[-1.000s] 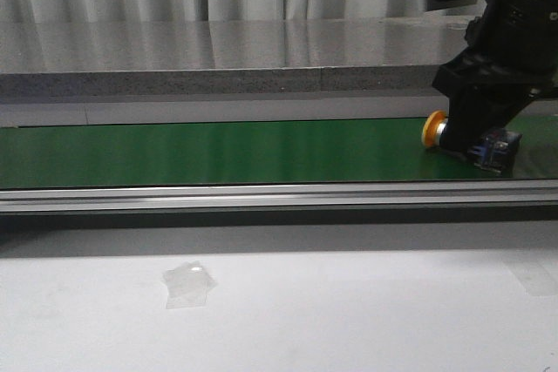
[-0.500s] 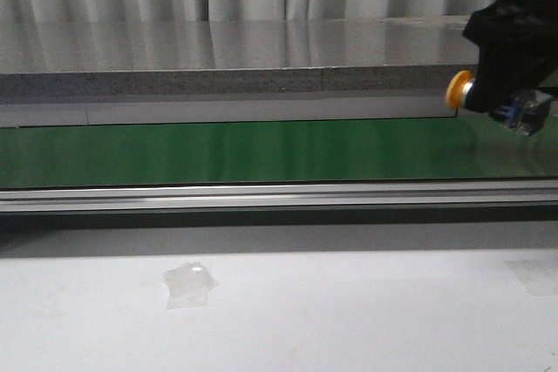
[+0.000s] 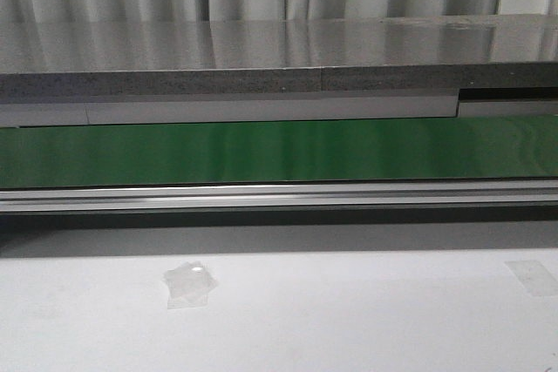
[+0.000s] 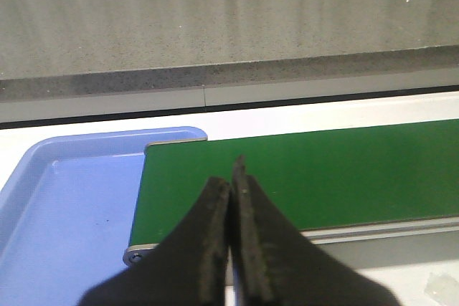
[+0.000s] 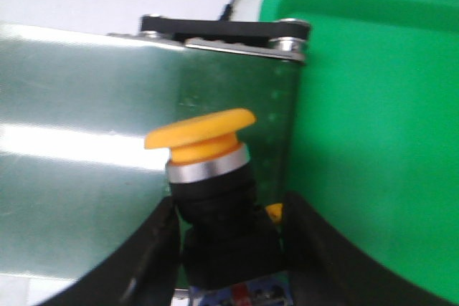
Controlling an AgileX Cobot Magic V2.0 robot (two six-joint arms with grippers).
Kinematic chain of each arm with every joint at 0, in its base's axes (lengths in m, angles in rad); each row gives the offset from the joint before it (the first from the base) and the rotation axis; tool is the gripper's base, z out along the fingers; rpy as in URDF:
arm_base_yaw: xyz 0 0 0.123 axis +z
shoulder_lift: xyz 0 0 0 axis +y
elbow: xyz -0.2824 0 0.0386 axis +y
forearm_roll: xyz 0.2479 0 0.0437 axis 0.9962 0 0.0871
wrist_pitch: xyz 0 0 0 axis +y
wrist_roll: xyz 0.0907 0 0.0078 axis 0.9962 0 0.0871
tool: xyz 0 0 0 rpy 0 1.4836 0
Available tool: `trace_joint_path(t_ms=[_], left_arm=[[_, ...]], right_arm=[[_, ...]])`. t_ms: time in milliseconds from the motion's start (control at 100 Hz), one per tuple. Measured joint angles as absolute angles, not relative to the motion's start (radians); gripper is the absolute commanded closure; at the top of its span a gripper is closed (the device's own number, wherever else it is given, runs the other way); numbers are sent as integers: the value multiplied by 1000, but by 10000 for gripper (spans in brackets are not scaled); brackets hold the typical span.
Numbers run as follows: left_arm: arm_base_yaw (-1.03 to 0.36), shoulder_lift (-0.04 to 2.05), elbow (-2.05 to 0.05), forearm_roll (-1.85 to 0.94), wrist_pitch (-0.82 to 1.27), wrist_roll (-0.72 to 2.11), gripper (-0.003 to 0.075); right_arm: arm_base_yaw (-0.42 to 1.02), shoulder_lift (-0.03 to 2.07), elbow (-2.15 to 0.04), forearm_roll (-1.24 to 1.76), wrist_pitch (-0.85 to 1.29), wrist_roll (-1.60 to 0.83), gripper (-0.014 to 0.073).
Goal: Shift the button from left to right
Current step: 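Grasp the button with the right gripper and lift it off the belt, then lower the button into the green tray and open the right gripper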
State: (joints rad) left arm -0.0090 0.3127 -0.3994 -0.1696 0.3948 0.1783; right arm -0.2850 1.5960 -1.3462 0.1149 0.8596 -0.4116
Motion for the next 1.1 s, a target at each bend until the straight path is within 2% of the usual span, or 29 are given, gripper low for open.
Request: trace_joint_path(t_ms=[330,780,1100], left_arm=[[-9,313,-399,-170,395,178,740],[-9,313,-399,-170,395,178,740],[-9,313,-399,-170,395,178,740]], right_arm=[[-422,1630,-1358,107,791,-412,348],[-429,1851,-1359,91,703,-410,348],[-429,1909,-1370,65,675,-410,341]])
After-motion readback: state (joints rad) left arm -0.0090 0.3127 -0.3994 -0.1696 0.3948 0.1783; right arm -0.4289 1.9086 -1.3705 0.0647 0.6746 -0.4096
